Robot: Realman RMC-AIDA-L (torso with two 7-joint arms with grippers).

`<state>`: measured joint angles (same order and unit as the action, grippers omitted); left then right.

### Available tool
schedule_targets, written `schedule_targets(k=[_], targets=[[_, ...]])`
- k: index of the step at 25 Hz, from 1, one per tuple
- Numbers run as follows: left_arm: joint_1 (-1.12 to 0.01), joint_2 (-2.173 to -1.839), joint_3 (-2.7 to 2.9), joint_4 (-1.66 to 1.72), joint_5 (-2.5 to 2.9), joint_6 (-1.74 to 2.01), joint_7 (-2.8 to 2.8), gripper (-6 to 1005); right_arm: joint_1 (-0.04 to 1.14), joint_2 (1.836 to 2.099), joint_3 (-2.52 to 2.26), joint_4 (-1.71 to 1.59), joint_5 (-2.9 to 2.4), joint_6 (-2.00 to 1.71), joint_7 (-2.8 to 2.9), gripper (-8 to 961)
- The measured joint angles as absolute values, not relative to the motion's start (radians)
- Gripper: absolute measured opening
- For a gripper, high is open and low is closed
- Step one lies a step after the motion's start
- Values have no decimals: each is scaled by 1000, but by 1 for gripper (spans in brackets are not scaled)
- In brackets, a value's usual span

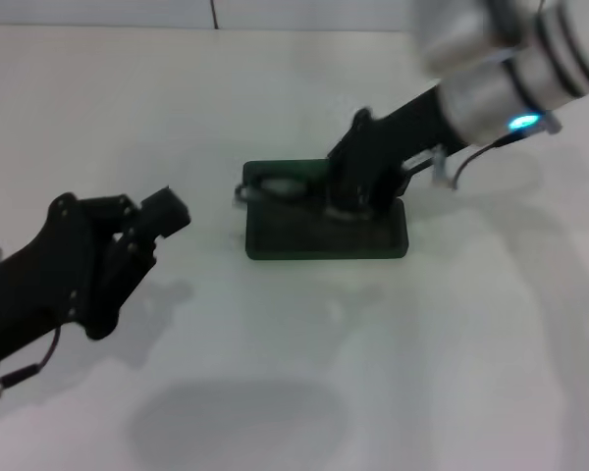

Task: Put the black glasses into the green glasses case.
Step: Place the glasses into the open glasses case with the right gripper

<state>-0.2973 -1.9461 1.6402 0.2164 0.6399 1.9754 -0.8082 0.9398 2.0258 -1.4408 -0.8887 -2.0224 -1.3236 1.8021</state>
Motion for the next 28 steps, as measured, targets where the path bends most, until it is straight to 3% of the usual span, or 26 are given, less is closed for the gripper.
schedule_targets(k=[8, 28], targets=[[-314, -1962, 1643, 173, 657, 1967, -784, 45, 1058, 2028, -1785, -820, -2102, -1095, 2008, 86], [-313, -2000, 1643, 139, 832, 1953, -656, 48, 1112, 2028, -1914, -760, -2130, -997, 2173, 79]])
